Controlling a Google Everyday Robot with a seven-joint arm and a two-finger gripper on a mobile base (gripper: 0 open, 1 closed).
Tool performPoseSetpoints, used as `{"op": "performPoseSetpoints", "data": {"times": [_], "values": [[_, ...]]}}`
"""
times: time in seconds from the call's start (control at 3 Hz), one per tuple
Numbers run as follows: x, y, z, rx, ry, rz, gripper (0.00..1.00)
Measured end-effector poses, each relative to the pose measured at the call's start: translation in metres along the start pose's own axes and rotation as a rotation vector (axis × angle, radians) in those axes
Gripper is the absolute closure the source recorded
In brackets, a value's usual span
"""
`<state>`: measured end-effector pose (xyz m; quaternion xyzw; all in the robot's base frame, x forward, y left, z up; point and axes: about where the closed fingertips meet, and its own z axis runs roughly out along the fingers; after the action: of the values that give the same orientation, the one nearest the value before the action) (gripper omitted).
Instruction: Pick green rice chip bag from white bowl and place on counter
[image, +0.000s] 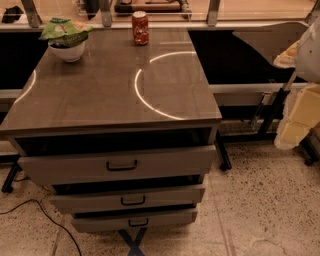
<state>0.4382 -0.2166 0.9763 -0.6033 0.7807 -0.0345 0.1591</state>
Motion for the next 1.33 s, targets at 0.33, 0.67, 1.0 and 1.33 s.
{"op": "performPoseSetpoints", "data": {"times": [0.33,0.67,1.0,1.33], "values": [[0.000,0.000,0.000,0.000,0.000,0.000,0.00],[-0.033,-0.026,0.019,0.011,-0.086,-0.081,0.00],[-0.120,-0.065,0.045,0.024,-0.272,-0.233,0.00],[-0.187,-0.076,0.049,0.034,-0.406,-0.331,0.00]]}}
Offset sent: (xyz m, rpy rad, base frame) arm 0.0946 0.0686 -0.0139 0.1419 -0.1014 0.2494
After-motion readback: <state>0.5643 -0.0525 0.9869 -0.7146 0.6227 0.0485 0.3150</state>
